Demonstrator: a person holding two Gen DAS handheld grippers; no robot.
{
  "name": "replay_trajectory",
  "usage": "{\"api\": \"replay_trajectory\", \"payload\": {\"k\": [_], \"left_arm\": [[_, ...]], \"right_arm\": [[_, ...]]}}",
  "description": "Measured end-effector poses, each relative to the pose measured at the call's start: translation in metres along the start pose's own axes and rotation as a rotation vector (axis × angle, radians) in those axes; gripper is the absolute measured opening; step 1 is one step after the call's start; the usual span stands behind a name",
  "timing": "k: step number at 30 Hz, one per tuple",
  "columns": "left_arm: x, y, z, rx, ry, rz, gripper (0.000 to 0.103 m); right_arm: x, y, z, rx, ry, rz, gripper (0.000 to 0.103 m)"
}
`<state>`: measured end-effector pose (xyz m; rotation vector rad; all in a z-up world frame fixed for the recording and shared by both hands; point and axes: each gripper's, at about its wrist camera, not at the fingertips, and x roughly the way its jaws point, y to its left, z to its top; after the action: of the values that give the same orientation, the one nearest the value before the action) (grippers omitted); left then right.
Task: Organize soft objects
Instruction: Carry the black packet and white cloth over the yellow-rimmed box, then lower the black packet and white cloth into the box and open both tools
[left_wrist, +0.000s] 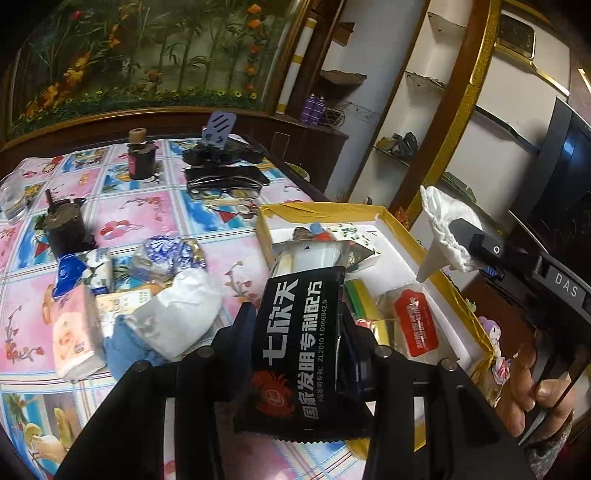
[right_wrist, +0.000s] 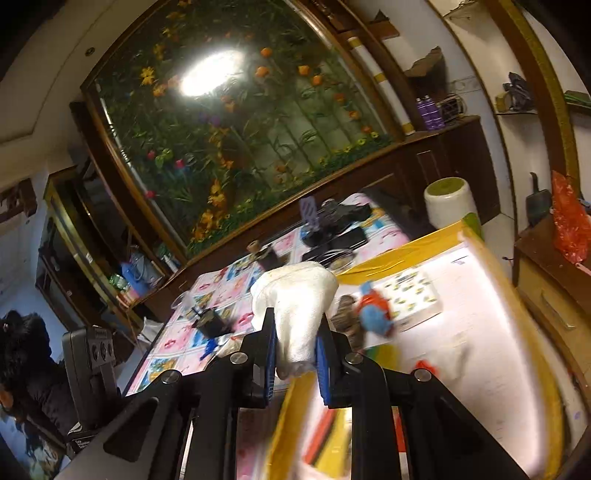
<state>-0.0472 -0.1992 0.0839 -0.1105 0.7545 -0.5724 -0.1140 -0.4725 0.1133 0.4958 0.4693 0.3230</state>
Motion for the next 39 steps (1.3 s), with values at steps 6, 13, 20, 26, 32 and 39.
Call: {"api": "replay_trajectory", "payload": {"k": [6, 13, 20, 26, 32, 39], "left_arm": [[0.03, -0.037, 0.017, 0.032, 0.044, -0.055, 0.042], [0.074, -0.068, 0.029, 0.025, 0.121, -0.085, 0.042], [0.108, -0.077, 0.027, 0.002, 0.192, -0.067, 0.042], [0.113, -0.081, 0.027, 0.018, 0.19, -0.054, 0.042], [0.112, -0.087, 0.023, 0.042, 0.197, -0.057, 0.046], [0.091, -0.082, 0.026, 0.033, 0.163, -0.1, 0.057]], "right_arm": [[-0.016, -0.035, 0.031, 0.004, 0.027, -0.075, 0.02], [0.013, -0.059, 0.06, -0.063, 0.137, -0.191, 0.02], [0.065, -0.094, 0.068, -0.037, 0.265, -0.275, 0.02], [0.083, -0.112, 0.062, -0.015, 0.31, -0.312, 0.02], [0.088, -0.116, 0.057, -0.016, 0.326, -0.358, 0.029], [0.058, -0.098, 0.06, -0.027, 0.237, -0.333, 0.047]]}}
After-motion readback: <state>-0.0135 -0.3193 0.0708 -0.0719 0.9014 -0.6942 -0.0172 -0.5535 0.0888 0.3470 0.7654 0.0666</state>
